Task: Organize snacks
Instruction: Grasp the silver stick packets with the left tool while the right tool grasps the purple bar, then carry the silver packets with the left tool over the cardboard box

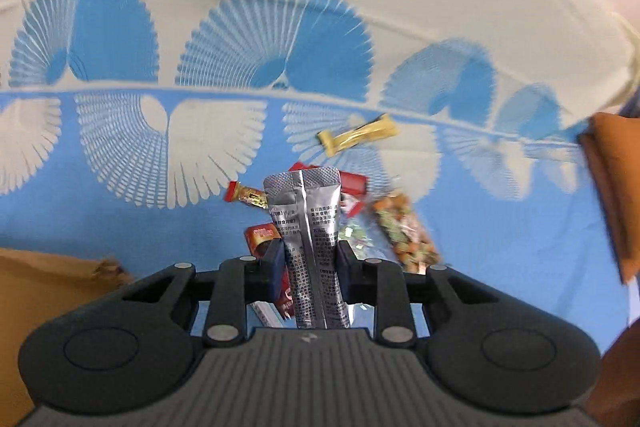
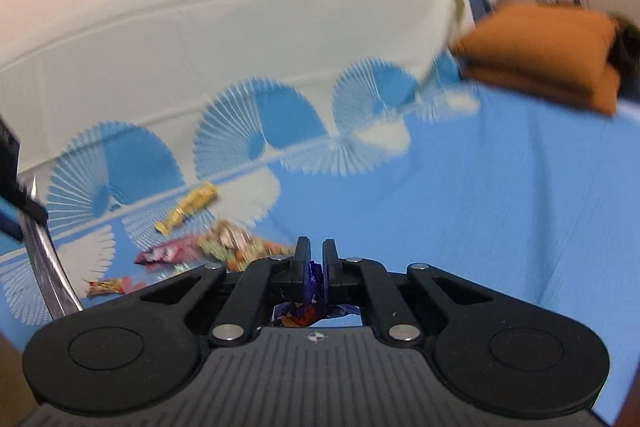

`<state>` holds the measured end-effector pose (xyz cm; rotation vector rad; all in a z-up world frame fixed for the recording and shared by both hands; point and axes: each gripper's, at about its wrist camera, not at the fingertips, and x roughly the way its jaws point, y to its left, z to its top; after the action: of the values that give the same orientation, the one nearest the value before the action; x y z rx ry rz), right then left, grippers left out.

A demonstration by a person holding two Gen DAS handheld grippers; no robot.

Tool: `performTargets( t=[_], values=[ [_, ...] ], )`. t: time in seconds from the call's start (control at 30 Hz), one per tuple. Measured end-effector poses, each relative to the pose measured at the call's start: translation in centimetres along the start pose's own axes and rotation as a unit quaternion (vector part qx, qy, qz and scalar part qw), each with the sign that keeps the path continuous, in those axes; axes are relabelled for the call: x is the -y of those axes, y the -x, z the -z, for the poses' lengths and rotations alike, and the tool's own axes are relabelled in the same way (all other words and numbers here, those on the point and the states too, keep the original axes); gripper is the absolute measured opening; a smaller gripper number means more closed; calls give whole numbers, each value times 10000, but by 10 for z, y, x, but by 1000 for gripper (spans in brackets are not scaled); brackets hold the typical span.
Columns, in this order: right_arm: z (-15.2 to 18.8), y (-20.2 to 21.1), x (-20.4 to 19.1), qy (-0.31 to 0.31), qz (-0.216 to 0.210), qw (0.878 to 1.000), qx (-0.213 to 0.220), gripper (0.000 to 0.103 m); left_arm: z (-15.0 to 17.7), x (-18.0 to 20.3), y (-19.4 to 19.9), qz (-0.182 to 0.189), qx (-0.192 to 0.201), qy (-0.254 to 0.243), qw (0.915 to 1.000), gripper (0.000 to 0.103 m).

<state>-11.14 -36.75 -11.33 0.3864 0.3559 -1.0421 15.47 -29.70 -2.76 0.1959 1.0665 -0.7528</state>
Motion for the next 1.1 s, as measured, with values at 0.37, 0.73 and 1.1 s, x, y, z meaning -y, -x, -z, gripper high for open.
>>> performTargets(
  t=[0.37,0.73,1.1],
  values=[
    [-58,115,-13,806,-895,9910,587,5,62,-24,168,81,579,-332,9977,30],
    [-62,270,-41,1729,-2181,9590,537,5,176,-96,275,-486,481,-413,9968,30],
    [-21,377,-76,2533,-3045,9179,235,6,287,-148,314,-793,506,-240,9953,30]
  ],
)
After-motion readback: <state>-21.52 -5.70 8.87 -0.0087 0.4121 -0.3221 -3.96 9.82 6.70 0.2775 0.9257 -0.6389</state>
